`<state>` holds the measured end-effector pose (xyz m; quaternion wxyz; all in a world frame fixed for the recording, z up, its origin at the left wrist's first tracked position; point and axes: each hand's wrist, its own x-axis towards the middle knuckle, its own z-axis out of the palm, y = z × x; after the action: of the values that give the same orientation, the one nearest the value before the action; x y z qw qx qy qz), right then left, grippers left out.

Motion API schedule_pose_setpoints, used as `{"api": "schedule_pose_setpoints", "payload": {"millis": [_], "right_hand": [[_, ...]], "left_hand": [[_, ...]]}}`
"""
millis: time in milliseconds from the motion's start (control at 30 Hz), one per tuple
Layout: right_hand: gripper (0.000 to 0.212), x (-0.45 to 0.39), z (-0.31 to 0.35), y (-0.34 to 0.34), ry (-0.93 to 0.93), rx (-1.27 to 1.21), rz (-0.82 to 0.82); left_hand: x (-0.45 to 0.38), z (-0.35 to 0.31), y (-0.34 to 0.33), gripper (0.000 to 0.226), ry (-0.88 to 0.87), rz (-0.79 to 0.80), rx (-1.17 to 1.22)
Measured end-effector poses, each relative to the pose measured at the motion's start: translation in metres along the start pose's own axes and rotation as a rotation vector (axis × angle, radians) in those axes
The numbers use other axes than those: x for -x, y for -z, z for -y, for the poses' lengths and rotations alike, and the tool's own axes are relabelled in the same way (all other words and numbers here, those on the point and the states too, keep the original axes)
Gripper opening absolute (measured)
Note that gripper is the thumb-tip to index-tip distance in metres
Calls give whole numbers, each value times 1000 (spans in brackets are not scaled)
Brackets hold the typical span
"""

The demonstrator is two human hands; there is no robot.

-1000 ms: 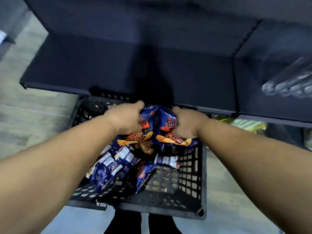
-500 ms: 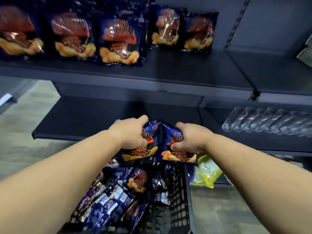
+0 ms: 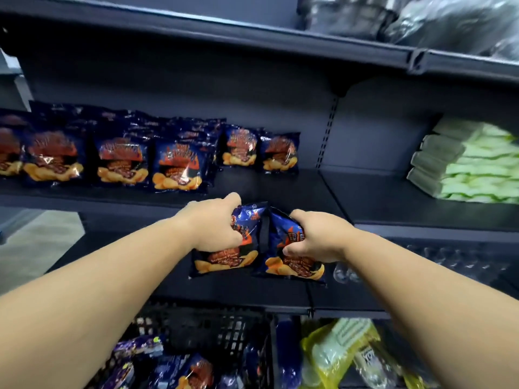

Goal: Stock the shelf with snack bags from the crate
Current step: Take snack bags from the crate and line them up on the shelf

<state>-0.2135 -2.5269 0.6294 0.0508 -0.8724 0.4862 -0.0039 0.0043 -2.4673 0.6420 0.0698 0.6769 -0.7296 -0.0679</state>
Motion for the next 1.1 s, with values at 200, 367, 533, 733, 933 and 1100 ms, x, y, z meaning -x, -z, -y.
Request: {"api": "schedule_pose_setpoints", "payload": {"millis": [200,367,533,733,933,1100], "right_hand": [[62,1,-56,47,1,85,-95],[67,-16,-80,69,47,80,-140],[73,-38,-84,73,41,186,-207],[67,-62,-83,84,7,166,-227],[48,-86,-77,99,-76,148,-247],[51,-107,-67,101,-126,193,-224]], "left_hand": [[-28,-49,24,59,50,-72,-5],[-48,-66,34,62,86,-101,-18],[-71,-57,42,63,129,-95,-113],[-104,-50,64,62,130,-128,-147],[-139,-28,84,68,91,-92,-87],[-170,-7,90,70,101,-58,-95]]}}
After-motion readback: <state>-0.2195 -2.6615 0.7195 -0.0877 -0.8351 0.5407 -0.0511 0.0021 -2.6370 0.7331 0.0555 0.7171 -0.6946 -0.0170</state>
